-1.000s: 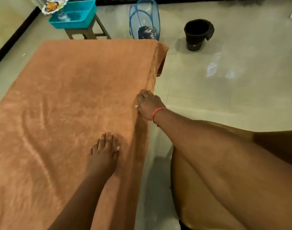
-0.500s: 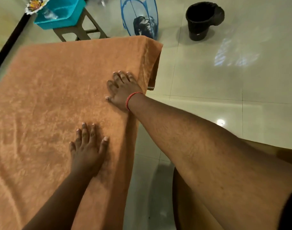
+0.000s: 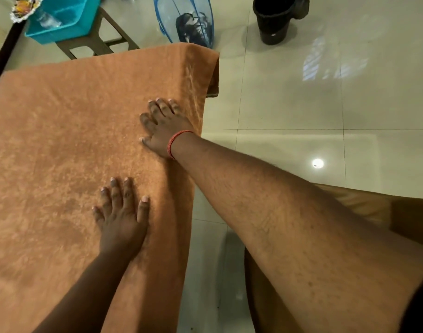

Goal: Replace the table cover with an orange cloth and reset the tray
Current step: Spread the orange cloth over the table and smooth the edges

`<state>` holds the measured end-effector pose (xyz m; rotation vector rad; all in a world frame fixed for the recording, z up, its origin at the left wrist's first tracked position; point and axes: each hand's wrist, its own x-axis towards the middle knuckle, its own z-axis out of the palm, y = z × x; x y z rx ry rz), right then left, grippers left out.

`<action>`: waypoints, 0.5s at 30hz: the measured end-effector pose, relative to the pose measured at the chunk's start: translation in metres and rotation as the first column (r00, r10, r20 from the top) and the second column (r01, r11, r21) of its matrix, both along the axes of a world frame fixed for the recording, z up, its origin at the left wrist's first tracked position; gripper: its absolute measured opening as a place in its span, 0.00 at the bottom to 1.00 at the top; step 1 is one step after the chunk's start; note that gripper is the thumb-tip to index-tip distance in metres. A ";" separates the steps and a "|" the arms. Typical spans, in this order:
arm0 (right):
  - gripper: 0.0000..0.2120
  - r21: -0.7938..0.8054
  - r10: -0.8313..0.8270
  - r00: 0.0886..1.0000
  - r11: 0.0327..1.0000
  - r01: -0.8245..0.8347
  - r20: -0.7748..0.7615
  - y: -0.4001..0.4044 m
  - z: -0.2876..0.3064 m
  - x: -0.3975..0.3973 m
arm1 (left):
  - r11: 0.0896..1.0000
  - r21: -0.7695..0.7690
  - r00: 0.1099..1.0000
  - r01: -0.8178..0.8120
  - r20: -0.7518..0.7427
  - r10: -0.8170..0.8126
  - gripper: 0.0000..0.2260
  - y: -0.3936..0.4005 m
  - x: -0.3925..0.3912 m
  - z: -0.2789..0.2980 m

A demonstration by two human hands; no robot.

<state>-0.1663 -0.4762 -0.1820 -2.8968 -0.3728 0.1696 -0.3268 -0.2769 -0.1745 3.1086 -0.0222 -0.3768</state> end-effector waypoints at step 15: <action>0.33 0.019 -0.066 0.997 0.998 0.067 -0.030 -0.015 0.003 -0.022 | 0.999 -0.017 0.999 0.035 0.008 -0.035 0.29 -0.014 -0.012 0.002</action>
